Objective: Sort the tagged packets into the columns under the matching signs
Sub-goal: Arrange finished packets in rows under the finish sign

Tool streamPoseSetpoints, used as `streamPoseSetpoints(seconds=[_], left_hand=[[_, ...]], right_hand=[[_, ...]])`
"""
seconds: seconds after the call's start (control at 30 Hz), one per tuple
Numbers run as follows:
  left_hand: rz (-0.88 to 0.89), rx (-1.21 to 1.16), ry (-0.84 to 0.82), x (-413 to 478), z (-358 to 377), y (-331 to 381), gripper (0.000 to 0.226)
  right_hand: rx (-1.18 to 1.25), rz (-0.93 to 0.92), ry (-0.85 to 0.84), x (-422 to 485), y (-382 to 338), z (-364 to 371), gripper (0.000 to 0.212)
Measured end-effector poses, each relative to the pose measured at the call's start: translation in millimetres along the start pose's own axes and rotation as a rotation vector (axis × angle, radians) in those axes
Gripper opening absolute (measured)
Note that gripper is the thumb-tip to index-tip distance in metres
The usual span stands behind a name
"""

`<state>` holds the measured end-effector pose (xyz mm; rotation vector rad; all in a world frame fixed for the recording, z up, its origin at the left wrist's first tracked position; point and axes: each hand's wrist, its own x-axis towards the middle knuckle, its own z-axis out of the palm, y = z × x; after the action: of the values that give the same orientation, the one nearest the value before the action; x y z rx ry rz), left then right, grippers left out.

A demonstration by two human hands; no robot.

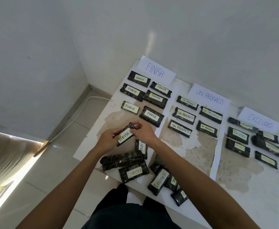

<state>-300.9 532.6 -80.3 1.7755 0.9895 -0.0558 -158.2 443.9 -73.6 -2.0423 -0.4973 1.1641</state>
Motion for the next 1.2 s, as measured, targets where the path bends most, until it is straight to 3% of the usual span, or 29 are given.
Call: streamPoseSetpoints(seconds=[0.03,0.23,0.37,0.83,1.2], left_hand=[[0.035,0.076,0.009,4.3,-2.9,-0.6,0.035],[0.388,0.631,0.102,27.9,-14.2,2.5,0.064],[0.556,0.785,0.134,47.2,-18.4,9.5,0.058],[0.464,1.029,-0.083,105.7,-21.2,15.6,0.053],[0.464,0.891,-0.019,100.3,-21.1,3.1,0.055]], right_hand=[[0.007,0.012,0.010,-0.1,0.0,-0.2,0.014],[0.358,0.188,0.049,2.7,-11.9,5.2,0.013],[0.455,0.221,0.071,10.1,-16.2,8.3,0.014],[0.076,0.192,0.232,5.7,26.6,-31.8,0.014],[-0.187,0.114,0.222,-0.2,38.0,-19.0,0.031]])
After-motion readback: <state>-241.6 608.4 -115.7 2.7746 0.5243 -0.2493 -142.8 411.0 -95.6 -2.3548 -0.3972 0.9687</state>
